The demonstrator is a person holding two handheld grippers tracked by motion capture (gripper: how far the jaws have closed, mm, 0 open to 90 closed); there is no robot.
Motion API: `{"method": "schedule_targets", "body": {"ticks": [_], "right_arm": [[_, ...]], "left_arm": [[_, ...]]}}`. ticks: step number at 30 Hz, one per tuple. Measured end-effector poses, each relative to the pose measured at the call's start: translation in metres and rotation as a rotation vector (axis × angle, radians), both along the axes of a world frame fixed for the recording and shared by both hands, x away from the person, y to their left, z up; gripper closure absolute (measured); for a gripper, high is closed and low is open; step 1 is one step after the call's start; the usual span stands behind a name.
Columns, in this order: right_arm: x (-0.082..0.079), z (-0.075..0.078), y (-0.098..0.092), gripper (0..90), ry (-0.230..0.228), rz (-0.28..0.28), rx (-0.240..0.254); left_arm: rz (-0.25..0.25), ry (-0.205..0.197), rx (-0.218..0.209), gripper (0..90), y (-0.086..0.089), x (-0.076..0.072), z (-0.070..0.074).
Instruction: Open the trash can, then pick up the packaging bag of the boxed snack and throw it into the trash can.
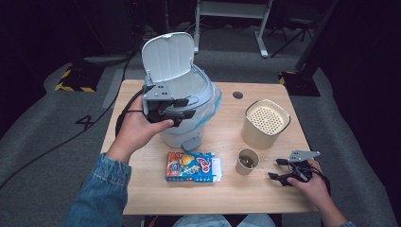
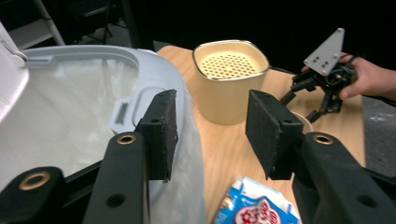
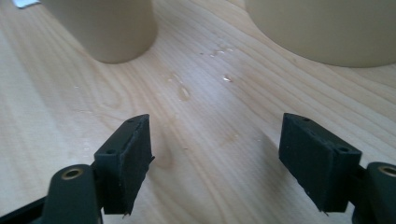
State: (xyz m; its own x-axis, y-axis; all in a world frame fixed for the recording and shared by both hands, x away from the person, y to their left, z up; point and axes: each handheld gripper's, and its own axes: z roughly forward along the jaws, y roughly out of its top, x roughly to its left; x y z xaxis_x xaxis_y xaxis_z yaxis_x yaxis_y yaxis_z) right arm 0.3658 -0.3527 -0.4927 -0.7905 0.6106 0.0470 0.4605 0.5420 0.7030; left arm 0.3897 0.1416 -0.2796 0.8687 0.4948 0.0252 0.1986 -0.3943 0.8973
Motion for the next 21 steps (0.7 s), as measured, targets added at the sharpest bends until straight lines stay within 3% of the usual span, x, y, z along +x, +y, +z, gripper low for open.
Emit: {"method": "schedule_targets", "body": {"ticks": [9, 10, 11, 12, 21], "right_arm": [[-0.012, 0.017, 0.004, 25.5, -0.019, 0.033, 0.042], [-0.013, 0.019, 0.004, 25.9, -0.005, 0.044, 0.070], [-0.013, 0.019, 0.004, 25.9, -0.005, 0.044, 0.070], [-0.016, 0.019, 0.005, 26.5, 0.010, 0.052, 0.101], [-0.029, 0.030, 0.007, 31.2, -0.002, 0.078, 0.113]], "left_arm": [[-0.030, -0.011, 0.016, 47.7, 0.018, -0.022, -0.008], [-0.029, -0.009, 0.018, 46.8, 0.020, -0.025, -0.009], [-0.026, -0.010, 0.019, 46.8, 0.022, -0.027, -0.011], [-0.021, -0.006, 0.017, 46.6, 0.025, -0.030, -0.013], [0.034, 0.025, 0.009, 46.7, 0.053, -0.049, -0.043]]}}
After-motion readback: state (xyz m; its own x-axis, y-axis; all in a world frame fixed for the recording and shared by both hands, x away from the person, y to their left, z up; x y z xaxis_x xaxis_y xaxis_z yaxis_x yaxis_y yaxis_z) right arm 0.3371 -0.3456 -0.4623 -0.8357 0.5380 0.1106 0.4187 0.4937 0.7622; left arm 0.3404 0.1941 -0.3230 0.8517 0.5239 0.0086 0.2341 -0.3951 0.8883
